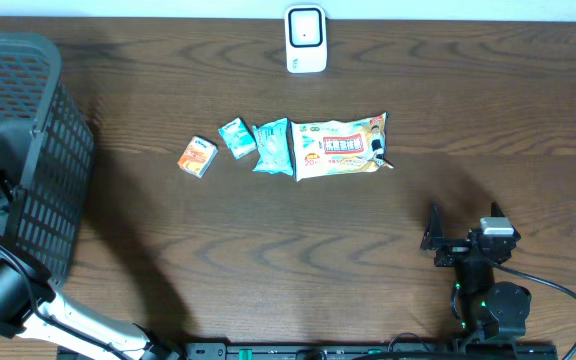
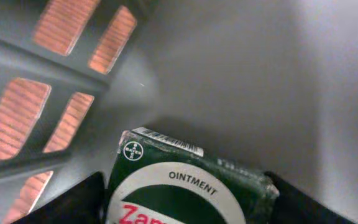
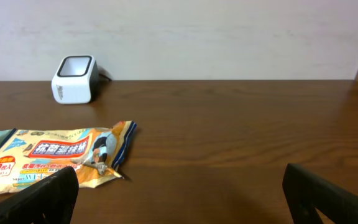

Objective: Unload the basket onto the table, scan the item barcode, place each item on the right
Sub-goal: 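Grasp the green Zam-Buk ointment box with the left gripper and lift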

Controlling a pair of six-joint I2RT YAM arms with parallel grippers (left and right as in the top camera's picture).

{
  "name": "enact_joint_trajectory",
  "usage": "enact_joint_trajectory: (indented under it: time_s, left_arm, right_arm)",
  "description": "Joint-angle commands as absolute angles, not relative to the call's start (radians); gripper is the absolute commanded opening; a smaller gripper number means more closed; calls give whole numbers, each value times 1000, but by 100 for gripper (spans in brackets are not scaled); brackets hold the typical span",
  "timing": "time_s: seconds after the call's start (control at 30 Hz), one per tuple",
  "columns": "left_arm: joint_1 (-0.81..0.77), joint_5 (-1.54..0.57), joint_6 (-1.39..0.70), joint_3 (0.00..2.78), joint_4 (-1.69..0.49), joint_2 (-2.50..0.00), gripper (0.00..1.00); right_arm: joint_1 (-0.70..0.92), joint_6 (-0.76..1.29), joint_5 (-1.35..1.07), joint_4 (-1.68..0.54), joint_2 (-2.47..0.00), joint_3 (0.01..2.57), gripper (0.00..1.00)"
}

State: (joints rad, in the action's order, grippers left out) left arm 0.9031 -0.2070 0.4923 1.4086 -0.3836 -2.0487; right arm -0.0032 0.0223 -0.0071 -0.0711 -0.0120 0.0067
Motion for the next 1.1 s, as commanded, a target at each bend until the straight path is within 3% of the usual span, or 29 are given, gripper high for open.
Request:
enact_joint_trajectory:
  time_s: [0.0, 0.27, 0.4, 1.07]
  left_arm:
    - [907, -203, 495, 1401, -414, -2074, 69]
    - [907, -281, 495, 1401, -444, -2063, 69]
    - [907, -284, 495, 1401, -443, -2048, 58]
    - [907, -393, 363, 1401, -438, -1851, 52]
  right_arm:
    - [4, 29, -6, -76, -7, 5, 99]
    - [4, 29, -6, -76, -7, 5, 99]
    - [4, 29, -6, -76, -7, 5, 99]
    - [4, 29, -6, -76, -7, 5, 99]
